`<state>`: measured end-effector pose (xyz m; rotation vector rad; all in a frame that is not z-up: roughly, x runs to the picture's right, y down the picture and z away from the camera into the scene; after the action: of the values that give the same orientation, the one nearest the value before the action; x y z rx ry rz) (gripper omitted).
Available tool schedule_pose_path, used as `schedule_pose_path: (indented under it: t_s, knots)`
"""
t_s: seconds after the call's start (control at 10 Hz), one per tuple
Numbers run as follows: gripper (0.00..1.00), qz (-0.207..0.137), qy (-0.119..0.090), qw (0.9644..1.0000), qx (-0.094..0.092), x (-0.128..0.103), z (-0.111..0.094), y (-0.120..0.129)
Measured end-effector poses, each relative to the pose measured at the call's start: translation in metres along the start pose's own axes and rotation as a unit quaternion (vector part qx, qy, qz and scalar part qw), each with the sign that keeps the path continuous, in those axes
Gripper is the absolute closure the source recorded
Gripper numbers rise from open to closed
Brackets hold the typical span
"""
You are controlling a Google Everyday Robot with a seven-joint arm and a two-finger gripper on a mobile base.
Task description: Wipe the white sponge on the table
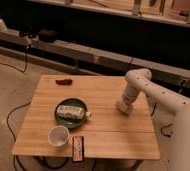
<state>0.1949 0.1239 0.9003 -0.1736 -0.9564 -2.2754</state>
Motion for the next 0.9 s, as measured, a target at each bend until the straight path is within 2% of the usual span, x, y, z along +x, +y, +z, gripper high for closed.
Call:
schedule_pose_path:
  t_s: [0.2, 0.4, 0.7, 0.9]
  knots:
    - [1.00, -0.033, -0.004, 0.9994, 0.007, 0.029, 0.008, -0.018]
    - [1.00, -0.074, -0.018, 0.9971, 0.006, 0.050, 0.010, -0.047]
    - [1.00, -0.114, -0.026, 0.9931, 0.004, 0.056, 0.013, -0.095]
    - [1.00, -0.127, -0.021, 0.9915, 0.021, 0.044, 0.021, -0.133]
